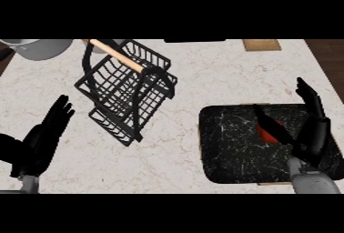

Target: Pick the bell pepper from the tray and place it in the tiered basket

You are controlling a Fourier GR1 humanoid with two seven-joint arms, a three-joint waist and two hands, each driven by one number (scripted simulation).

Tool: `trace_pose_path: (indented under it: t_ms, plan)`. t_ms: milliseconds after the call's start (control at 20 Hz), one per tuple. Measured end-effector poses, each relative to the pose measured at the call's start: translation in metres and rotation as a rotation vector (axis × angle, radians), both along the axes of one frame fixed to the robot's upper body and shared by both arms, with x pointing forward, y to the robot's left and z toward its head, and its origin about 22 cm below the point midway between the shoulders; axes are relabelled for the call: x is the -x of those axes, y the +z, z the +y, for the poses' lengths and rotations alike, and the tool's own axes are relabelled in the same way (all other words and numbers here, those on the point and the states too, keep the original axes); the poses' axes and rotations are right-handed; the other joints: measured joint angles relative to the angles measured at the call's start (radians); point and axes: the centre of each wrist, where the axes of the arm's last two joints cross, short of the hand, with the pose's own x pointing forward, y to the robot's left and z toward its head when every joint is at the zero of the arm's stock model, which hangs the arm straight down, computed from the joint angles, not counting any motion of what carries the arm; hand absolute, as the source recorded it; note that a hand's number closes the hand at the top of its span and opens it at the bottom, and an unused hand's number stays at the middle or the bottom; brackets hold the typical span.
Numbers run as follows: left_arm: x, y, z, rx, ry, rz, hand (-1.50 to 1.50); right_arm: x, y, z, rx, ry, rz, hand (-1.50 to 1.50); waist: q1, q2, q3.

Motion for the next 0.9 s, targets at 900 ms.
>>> trace_pose_path:
  t_ms: [900]
  plan:
    - [-0.010, 0.005, -0.006, 0.008, -0.030, 0.031, 0.00, 0.060, 0.030, 0.002, 0.520, -0.047, 0.820, -1.50, 0.031, -0.002, -0.009]
